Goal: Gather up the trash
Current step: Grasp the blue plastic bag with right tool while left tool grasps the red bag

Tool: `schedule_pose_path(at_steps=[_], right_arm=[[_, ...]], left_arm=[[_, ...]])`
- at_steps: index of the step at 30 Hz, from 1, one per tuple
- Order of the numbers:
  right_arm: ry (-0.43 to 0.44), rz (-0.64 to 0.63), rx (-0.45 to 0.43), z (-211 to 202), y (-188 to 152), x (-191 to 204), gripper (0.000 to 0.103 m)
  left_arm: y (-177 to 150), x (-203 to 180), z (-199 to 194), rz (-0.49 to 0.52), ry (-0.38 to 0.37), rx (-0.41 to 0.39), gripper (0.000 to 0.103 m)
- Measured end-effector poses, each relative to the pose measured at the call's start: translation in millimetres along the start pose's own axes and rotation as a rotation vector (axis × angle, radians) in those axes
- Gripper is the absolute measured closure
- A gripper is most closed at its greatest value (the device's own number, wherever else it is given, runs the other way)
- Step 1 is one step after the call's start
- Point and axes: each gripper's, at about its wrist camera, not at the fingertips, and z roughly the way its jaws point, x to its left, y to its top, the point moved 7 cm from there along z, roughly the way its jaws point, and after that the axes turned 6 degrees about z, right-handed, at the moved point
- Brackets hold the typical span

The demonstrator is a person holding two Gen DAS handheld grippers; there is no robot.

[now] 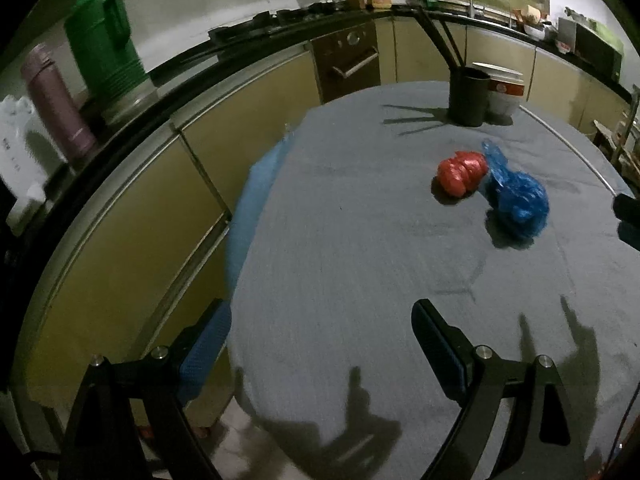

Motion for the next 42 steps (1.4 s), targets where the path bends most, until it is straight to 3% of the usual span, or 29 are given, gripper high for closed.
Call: schedule_pose_path(at_steps=[7, 13, 19, 22, 26, 31, 34, 42], right_arm=[[-0.011, 0.067, 0.074, 73, 30, -5, 0.038], [-0.026, 0.128, 0.144, 127, 35, -12, 0.038], [-0.037, 0.147, 0.165, 154, 25, -18, 0.039], [-0.013, 0.123, 0.143, 150, 24, -20, 0.049], [-0.014, 0.089, 0.085, 128, 28, -28, 0.05], [-0.014, 0.069, 0.022, 86, 28, -42, 0.05], [-0.024, 0.054, -0.008, 59, 22, -54, 0.05], [-0.04, 0.065, -0.044, 1, -12, -84, 0.05]], left_arm=[[25, 5, 20, 0.041, 0.022, -0.006, 0.011], [39, 6, 35, 0.052, 0.022, 0.007, 0.011], [67, -7, 59, 0.088, -0.043, -0.017, 0.011], [89, -19, 76, 0.086, -0.118, -0.028, 0.011], [117, -38, 92, 0.08, -0.183, -0.051, 0.011], [143, -83, 106, 0.085, -0.316, -0.061, 0.011], [150, -110, 117, 0.119, -0.384, -0.039, 0.011], [143, -136, 146, 0.188, -0.422, 0.026, 0.012]])
